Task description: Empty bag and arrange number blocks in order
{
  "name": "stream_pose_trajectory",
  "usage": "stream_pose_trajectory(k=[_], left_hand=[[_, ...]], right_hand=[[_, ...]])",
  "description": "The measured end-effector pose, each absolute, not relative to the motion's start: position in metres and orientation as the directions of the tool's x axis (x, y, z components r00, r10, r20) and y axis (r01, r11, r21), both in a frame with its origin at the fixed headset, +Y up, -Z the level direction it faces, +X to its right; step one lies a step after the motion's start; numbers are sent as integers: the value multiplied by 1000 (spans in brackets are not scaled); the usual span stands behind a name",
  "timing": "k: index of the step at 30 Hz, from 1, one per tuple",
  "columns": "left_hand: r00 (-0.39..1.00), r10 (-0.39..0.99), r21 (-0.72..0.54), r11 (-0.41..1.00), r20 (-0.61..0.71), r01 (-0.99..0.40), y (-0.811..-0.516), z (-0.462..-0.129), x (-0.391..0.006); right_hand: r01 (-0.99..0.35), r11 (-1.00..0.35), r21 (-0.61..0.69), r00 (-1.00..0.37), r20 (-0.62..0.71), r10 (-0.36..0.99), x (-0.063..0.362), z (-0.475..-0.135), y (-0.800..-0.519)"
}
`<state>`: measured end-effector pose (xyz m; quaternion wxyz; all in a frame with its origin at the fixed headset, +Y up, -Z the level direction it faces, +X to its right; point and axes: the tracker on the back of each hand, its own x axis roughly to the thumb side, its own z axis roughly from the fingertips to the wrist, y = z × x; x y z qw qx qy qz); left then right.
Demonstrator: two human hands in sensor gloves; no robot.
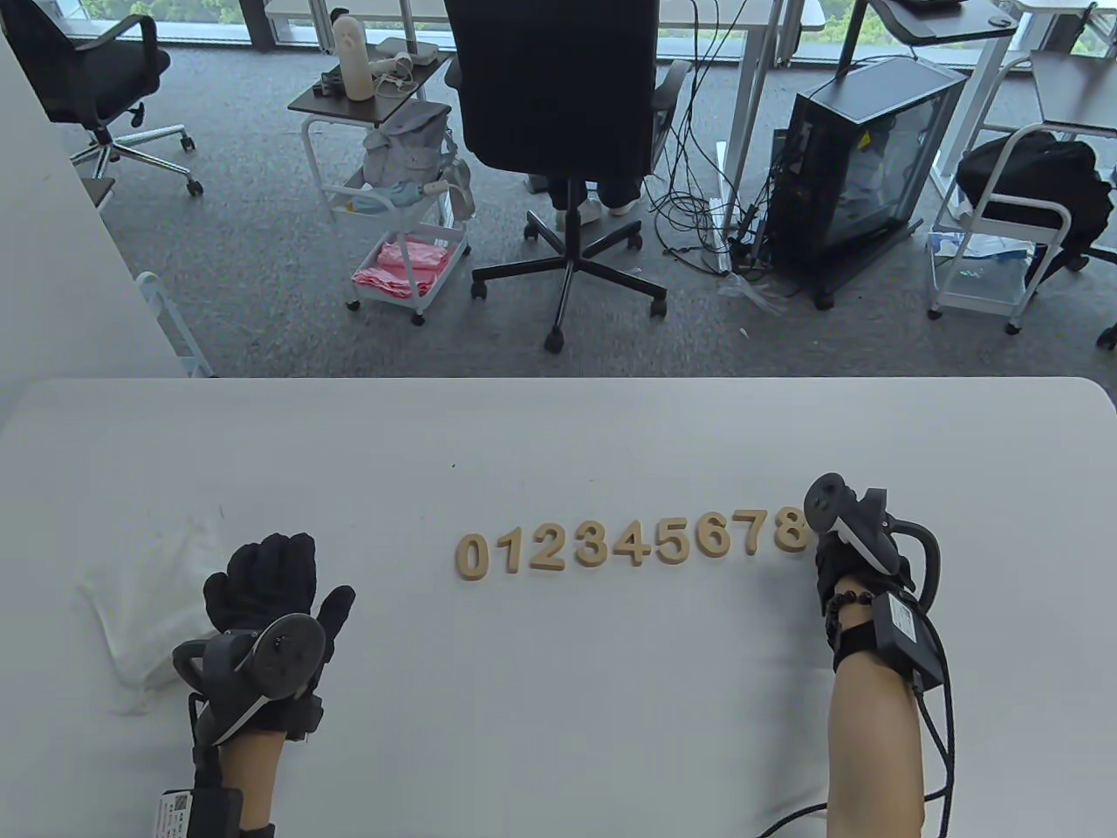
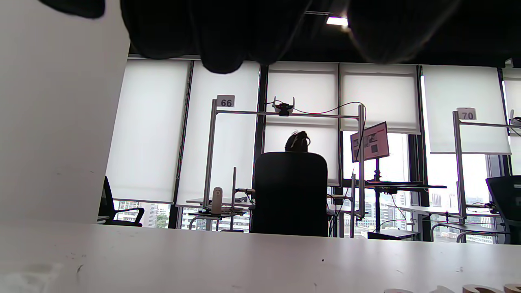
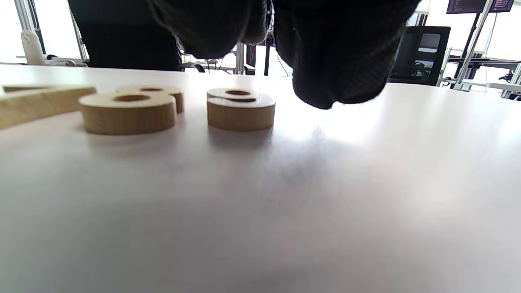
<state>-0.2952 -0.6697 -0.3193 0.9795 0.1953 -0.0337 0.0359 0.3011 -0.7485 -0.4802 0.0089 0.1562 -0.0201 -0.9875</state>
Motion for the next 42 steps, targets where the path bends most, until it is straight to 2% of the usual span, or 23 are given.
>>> stream_pose_trajectory(k=[9, 15, 22, 25, 30, 36, 42], left_hand=[[987, 31, 252, 965, 157, -71, -679, -322, -272], [973, 11, 142, 989, 231, -45, -689, -324, -253], [961, -3, 9, 1000, 276, 1, -703, -330, -240], [957, 0, -13, 1000, 291, 4, -708, -331, -237], [953, -13, -51, 998, 302, 29, -714, -333, -233], [957, -3, -69, 997, 289, 24, -718, -335, -236], [960, 7, -49, 999, 281, 7, -717, -335, -239]], right_hand=[[-37, -997, -61, -976, -211, 49, 283, -416, -710], [-83, -993, -88, -991, -96, 91, 248, -372, -709], [-139, -985, -99, -990, 40, 135, 199, -336, -711], [-165, -980, -107, -985, 76, 158, 184, -324, -708], [-103, -982, -156, -990, 110, 87, 171, -312, -715], [-49, -990, -132, -991, 132, 32, 172, -310, -728], [-85, -989, -123, -991, 109, 72, 178, -311, -729]])
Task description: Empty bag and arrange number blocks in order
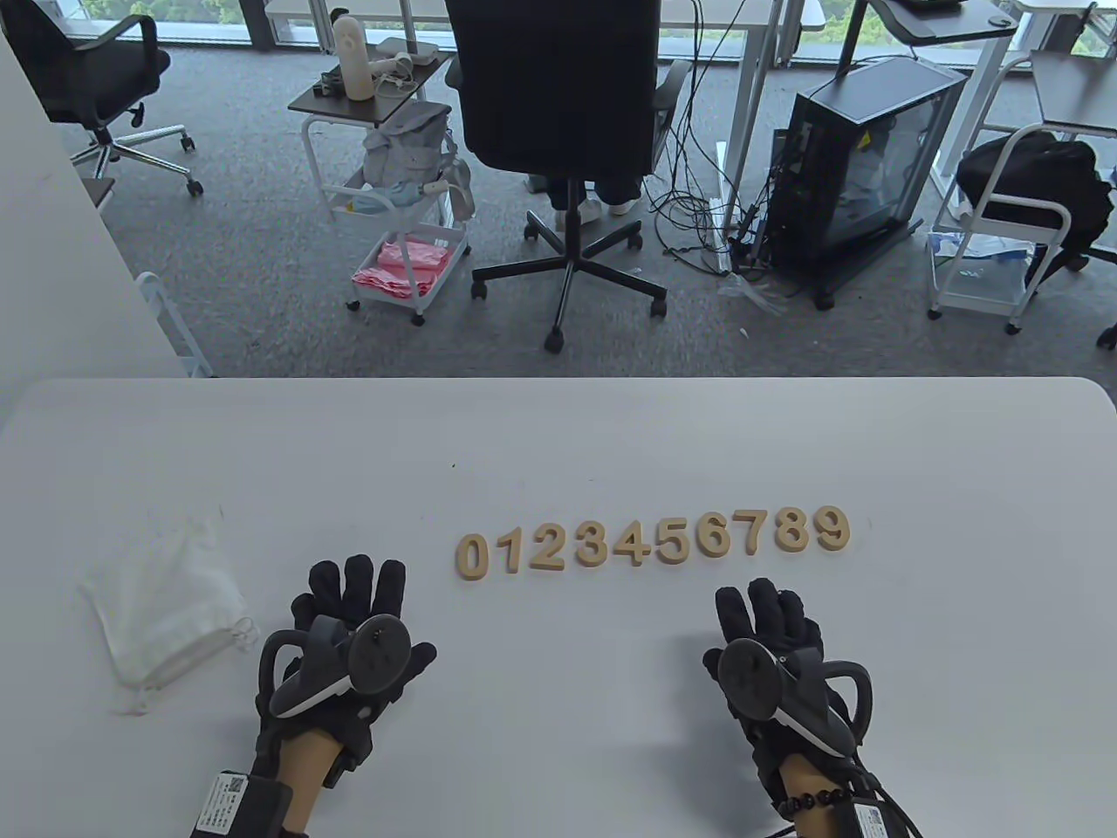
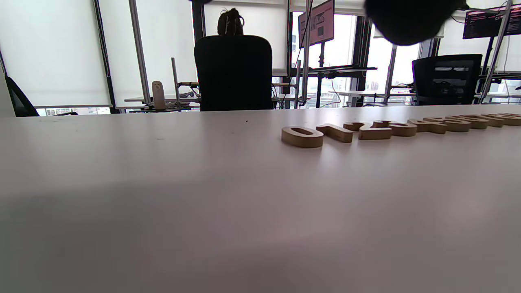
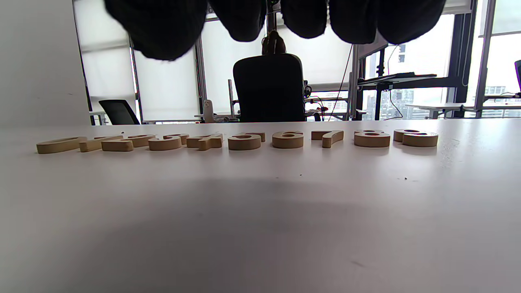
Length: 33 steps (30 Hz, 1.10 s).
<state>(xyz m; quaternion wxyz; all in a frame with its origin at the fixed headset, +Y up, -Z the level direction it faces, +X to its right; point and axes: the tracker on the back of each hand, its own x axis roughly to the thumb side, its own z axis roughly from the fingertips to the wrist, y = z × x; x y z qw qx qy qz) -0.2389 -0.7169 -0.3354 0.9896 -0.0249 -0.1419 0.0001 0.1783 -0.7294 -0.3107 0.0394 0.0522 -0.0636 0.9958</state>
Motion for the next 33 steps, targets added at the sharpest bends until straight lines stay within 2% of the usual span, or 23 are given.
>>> stream_pose_trajectory(k=[33], left_hand=[[965, -18, 46, 999, 263, 6, -711, -330, -242]], right_hand=[[-116, -986, -122, -987, 125, 101, 174, -309, -731]])
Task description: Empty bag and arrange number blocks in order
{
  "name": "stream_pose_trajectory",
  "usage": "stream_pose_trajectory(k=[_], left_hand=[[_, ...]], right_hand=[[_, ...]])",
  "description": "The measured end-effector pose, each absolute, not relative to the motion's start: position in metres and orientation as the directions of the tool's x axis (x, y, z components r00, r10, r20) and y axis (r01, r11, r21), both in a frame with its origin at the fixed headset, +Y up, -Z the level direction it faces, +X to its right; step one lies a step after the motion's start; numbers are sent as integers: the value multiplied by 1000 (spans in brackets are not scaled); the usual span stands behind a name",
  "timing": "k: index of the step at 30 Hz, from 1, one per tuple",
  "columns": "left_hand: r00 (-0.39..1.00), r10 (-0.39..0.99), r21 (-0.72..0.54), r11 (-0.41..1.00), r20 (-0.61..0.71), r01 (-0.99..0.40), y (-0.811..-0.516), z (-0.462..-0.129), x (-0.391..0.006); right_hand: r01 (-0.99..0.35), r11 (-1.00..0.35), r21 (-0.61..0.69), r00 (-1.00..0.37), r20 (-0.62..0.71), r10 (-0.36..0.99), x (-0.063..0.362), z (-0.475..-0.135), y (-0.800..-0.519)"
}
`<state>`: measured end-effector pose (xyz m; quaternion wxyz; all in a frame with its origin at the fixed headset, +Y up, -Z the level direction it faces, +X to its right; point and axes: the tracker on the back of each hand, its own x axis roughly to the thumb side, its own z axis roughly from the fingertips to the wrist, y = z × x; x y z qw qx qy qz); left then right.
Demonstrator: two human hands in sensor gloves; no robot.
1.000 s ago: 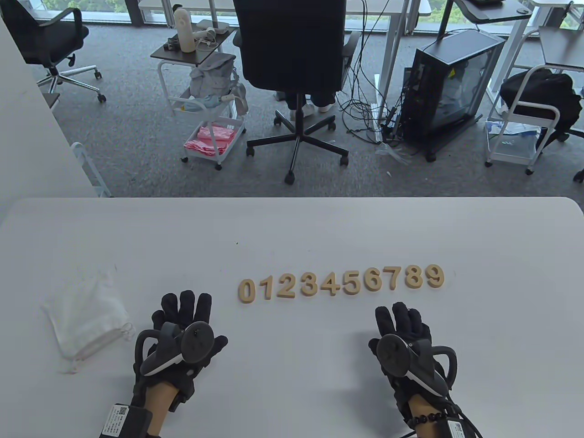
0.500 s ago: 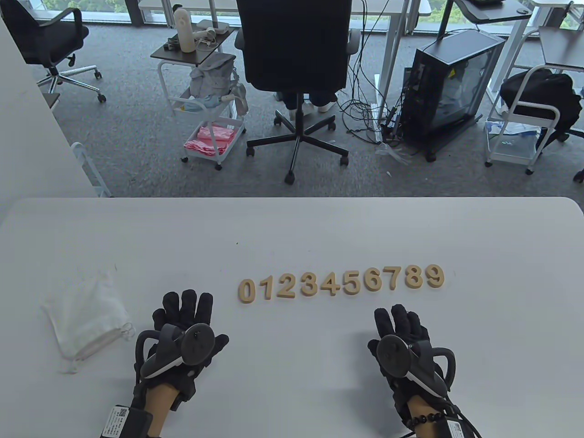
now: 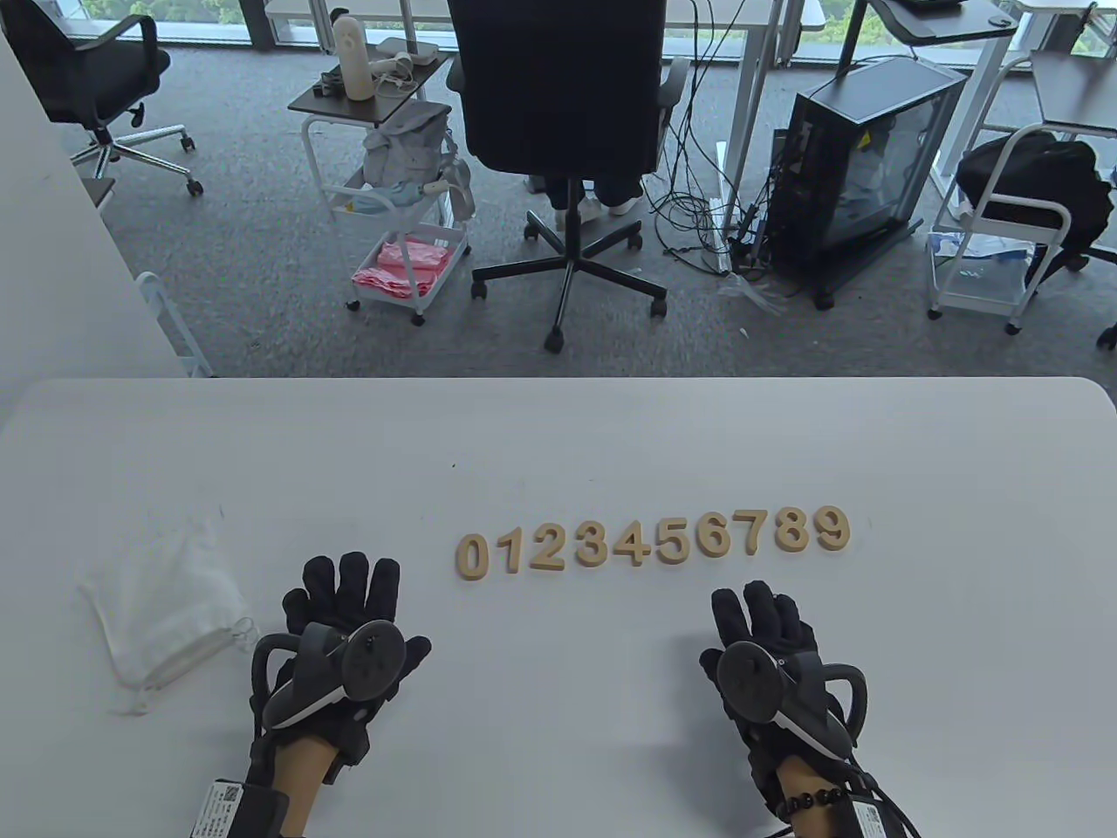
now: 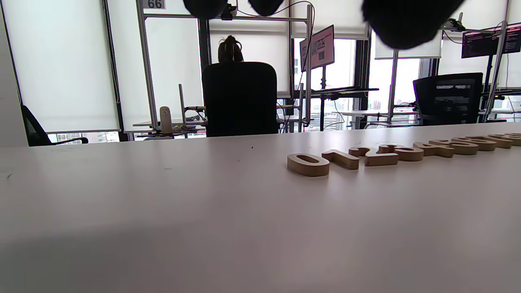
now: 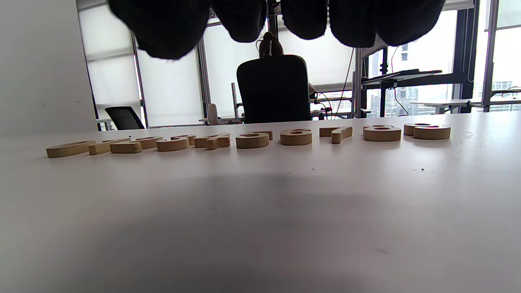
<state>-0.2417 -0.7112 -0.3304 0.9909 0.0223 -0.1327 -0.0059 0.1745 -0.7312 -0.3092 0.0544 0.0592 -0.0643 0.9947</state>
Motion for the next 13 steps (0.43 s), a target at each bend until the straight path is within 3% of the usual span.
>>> stream_pose_trajectory(k=[13], left_hand=[[965, -16, 77, 997, 262, -4, -707, -327, -243]], right_hand=[[-119, -984, -132, -988, 117, 104, 173, -307, -732]])
